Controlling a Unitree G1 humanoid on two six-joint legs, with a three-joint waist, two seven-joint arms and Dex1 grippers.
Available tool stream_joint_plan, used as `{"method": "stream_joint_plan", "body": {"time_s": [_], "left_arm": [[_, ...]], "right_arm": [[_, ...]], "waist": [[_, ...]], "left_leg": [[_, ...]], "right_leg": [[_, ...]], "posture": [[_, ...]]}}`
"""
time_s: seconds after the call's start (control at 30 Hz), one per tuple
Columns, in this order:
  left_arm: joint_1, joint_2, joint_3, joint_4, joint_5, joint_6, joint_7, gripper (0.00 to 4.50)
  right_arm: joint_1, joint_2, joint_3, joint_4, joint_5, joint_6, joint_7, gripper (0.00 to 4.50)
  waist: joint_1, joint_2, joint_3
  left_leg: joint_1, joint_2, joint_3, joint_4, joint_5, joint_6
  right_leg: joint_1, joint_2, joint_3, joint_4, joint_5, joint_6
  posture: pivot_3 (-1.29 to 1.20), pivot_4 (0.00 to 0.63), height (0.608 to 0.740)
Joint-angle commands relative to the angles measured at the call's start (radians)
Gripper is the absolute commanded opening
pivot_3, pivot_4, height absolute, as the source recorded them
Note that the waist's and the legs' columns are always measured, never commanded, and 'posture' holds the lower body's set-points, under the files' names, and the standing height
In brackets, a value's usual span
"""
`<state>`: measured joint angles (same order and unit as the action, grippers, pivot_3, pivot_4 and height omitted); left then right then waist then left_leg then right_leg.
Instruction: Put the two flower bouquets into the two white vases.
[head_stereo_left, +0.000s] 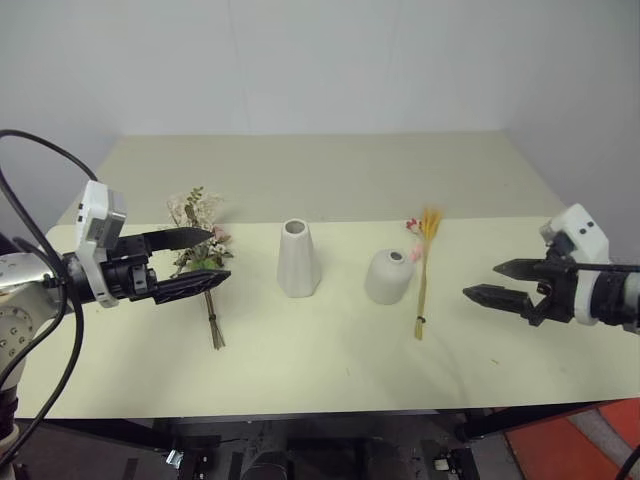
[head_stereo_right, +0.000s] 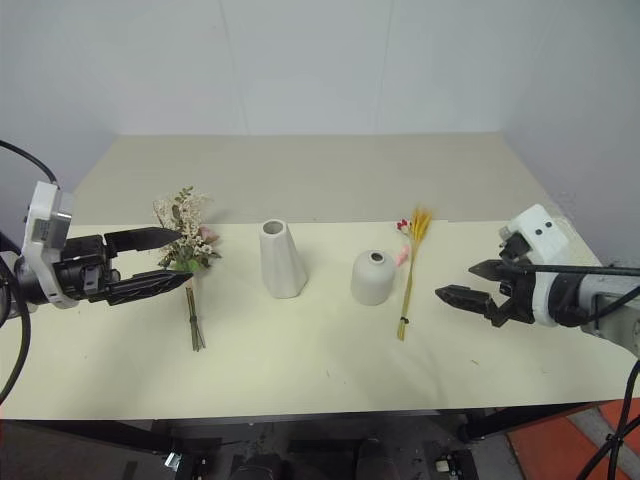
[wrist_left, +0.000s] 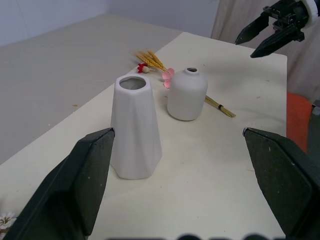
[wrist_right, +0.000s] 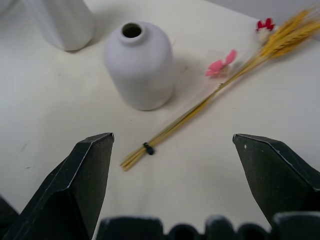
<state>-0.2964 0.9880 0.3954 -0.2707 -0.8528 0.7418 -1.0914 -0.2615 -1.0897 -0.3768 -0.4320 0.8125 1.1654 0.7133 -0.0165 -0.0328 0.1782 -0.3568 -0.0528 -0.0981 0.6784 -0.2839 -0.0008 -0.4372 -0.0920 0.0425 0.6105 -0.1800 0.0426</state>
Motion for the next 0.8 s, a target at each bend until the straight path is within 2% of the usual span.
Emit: {"method": "stream_joint_plan", "body": {"time_s": [0.03, 0.3, 0.43, 0.6, 0.8], "left_arm": [[-0.010, 0.011, 0.007, -0.014, -0.003, -0.010, -0.006, 4.48], [-0.016, 0.008, -0.003, -0.014, 0.001, -0.014, -0.003, 4.48], [-0.076, 0.011, -0.036, 0.008, 0.015, -0.031, -0.015, 4.48], [-0.196, 0.005, -0.104, 0.048, 0.033, -0.048, -0.050, 4.48], [-0.264, 0.006, -0.145, 0.073, 0.052, -0.081, -0.107, 4.48]], "right_arm": [[-0.019, 0.002, -0.048, -0.020, 0.014, 0.007, -0.021, 4.50], [-0.049, 0.052, -0.045, -0.029, 0.058, 0.051, -0.092, 4.50], [-0.203, 0.113, 0.050, 0.014, 0.084, 0.230, -0.205, 4.50], [-0.418, 0.222, 0.188, 0.155, -0.004, 0.427, -0.333, 4.50], [-0.592, 0.296, 0.356, 0.393, -0.114, 0.449, -0.485, 4.50]], "waist": [[0.000, 0.000, 0.000], [0.000, 0.000, 0.000], [-0.002, 0.000, 0.000], [-0.003, 0.000, 0.000], [-0.002, 0.000, 0.000]], "left_leg": [[0.000, 0.000, 0.000, 0.000, 0.000, 0.000], [0.000, 0.000, 0.000, 0.000, 0.000, 0.000], [0.000, 0.000, 0.000, 0.000, 0.000, 0.000], [0.000, 0.000, 0.000, 0.000, 0.000, 0.000], [-0.004, -0.001, 0.000, 0.000, 0.000, 0.000]], "right_leg": [[0.000, 0.000, 0.000, 0.000, 0.000, 0.000], [0.000, 0.000, 0.000, 0.000, 0.000, 0.000], [0.000, 0.000, 0.000, 0.000, 0.000, 0.000], [0.000, 0.000, 0.000, 0.000, 0.000, -0.001], [-0.004, -0.001, 0.000, 0.000, 0.001, -0.001]], "posture": [[0.00, 0.150, 0.740], [0.00, 0.150, 0.740], [0.00, 0.150, 0.740], [0.00, 0.150, 0.740], [0.00, 0.150, 0.740]]}}
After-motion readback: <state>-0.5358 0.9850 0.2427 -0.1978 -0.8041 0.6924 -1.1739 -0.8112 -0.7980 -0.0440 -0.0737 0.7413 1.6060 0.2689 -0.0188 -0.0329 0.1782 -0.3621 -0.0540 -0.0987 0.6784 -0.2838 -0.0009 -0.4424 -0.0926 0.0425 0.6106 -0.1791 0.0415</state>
